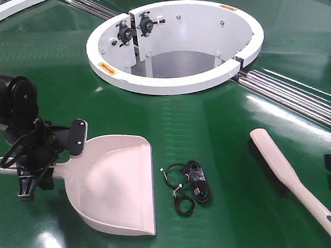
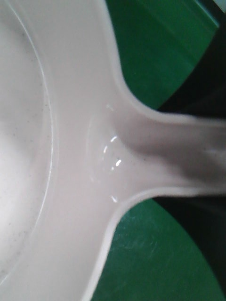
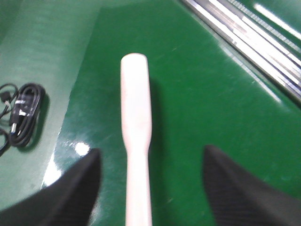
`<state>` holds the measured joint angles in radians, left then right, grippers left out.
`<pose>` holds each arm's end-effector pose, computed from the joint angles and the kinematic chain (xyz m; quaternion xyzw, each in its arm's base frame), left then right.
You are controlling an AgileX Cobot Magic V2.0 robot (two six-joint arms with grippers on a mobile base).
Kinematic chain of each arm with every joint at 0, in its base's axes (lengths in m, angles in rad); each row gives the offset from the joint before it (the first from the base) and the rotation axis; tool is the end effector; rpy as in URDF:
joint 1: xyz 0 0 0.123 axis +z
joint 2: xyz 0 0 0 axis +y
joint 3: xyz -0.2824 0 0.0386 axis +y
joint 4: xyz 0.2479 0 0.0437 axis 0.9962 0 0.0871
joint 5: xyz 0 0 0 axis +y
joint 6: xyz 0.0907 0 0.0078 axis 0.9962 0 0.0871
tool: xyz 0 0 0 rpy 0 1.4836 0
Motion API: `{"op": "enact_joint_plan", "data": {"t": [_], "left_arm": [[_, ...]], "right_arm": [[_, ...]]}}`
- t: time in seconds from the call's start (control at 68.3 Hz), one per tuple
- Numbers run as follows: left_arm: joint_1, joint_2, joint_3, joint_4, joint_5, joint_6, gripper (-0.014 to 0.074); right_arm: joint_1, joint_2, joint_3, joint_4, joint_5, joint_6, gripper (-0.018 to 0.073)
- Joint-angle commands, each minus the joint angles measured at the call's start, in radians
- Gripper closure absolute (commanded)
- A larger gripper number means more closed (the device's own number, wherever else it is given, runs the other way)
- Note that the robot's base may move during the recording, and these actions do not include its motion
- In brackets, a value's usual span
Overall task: Clean and inspect green conveyor with broom and dustpan
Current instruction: 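Lower the right gripper onto the brush handle and grasp it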
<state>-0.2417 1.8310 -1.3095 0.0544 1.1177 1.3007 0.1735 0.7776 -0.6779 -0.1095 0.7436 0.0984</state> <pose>0.3392 -0.0790 0.2094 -0.7051 -0.7086 -0.0260 0.0043 0.1420 0.0180 0.3053 -0.0567 0.9153 0.0041 0.3987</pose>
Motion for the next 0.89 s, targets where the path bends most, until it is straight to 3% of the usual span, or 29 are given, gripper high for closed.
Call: {"op": "enact_joint_plan", "data": {"t": [0.0, 0.366, 0.556, 0.879], "left_arm": [[-0.005, -0.045, -0.027, -0.013, 0.016, 0.003, 0.0604], [-0.005, -0.045, -0.027, -0.013, 0.016, 0.003, 0.0604], [-0.005, -0.045, -0.027, -0.013, 0.016, 0.003, 0.0604], [-0.005, -0.045, -0.027, -0.013, 0.016, 0.003, 0.0604]], "right_arm": [[0.01, 0.078, -0.085, -0.019, 0.004, 0.009, -0.0018], [0.01, 0.455, -0.336, -0.007, 0.283, -0.04, -0.0008], [0.011, 0.593, -0.386, 0.066, 0.327, -0.105, 0.0008], [0.01, 0.75, -0.386, 0.063, 0.306, -0.098, 0.0042]]}}
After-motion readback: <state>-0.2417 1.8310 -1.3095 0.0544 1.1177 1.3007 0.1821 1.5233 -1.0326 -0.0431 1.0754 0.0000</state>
